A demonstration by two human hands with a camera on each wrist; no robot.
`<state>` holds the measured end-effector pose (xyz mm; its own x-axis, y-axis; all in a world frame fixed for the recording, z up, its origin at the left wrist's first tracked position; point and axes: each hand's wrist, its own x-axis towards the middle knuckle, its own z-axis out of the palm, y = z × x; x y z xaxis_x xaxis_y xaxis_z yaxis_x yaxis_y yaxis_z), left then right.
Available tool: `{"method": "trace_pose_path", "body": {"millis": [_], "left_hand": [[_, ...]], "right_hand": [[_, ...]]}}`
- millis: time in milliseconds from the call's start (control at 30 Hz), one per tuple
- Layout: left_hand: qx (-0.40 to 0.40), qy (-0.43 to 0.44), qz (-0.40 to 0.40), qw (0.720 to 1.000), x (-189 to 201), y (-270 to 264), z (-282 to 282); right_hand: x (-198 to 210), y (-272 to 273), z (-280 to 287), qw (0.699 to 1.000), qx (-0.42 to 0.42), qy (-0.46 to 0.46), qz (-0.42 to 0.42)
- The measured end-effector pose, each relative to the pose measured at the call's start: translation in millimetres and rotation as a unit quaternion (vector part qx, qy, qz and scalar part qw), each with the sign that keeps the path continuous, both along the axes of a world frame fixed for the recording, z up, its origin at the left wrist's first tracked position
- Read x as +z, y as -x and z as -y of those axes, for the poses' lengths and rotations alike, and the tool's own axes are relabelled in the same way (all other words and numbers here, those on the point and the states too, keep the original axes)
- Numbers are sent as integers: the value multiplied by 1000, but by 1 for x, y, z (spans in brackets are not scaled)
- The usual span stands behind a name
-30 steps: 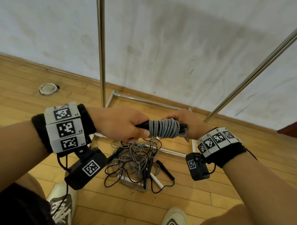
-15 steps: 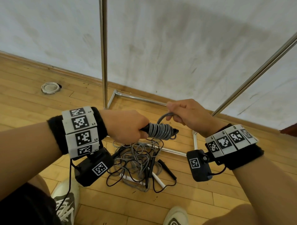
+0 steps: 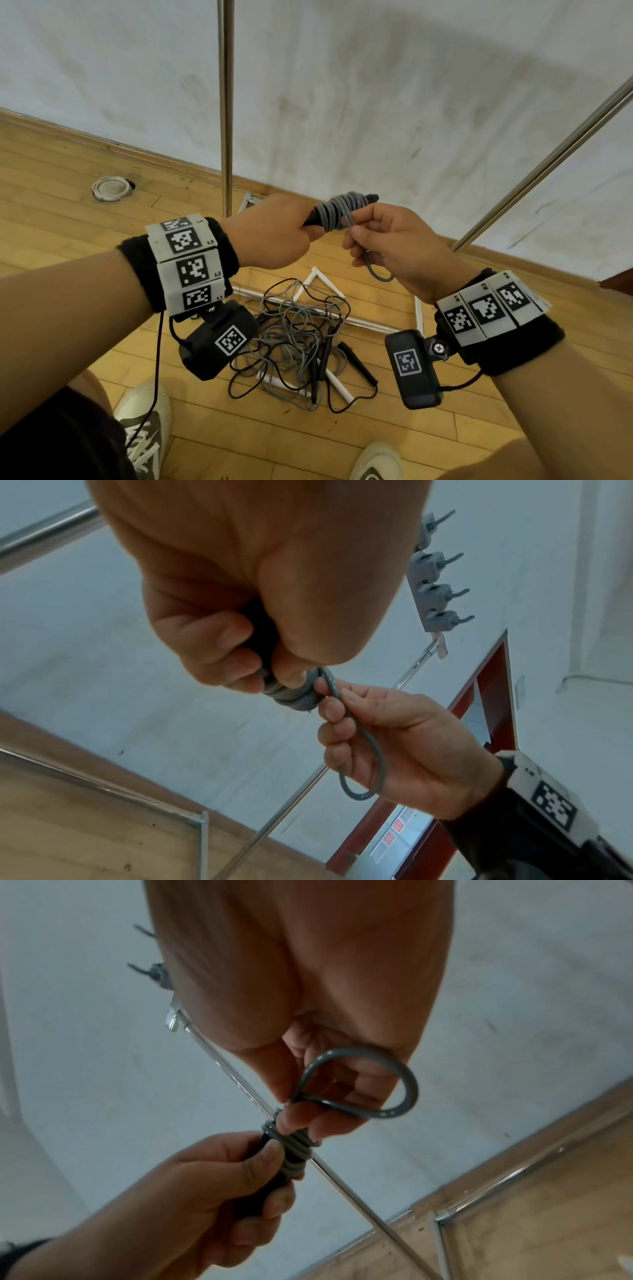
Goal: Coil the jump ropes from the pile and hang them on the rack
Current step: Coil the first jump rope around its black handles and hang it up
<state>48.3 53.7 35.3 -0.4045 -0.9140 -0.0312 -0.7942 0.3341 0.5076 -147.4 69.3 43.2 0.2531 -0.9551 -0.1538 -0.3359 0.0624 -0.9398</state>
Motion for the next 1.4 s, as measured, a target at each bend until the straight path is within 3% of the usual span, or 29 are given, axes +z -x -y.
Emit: {"method": "trace_pose_path", "body": {"millis": [233,400,600,967,1100,1200,1300,1400], "left_hand": [[26,-45,-118,992,6,-2,-2],[17,-112,-239,964,9,-3,-12],[-52,-191,-314,928,16,-8,-18],[-82,-242,-288,923,8,-11,-17],[-34,-146,-224,963,6,-10,-14],[-14,-66,-241,968,7,-7,-11],[-47,-96,-282,953,9,-4,-15],[-80,-119,-275,951,10,-3,-24]], "right_hand": [[0,-2,0,1000,-22,-1,11],[0,6,2,999,-41,4,26],[2,12,4,988,-52,53,134],[8,12,-9,991,14,109,78],[10,8,-11,990,-14,139,33],[10,5,-11,988,-24,152,8],[6,-2,-13,990,-17,140,1],[1,-11,-16,994,2,105,18]]}}
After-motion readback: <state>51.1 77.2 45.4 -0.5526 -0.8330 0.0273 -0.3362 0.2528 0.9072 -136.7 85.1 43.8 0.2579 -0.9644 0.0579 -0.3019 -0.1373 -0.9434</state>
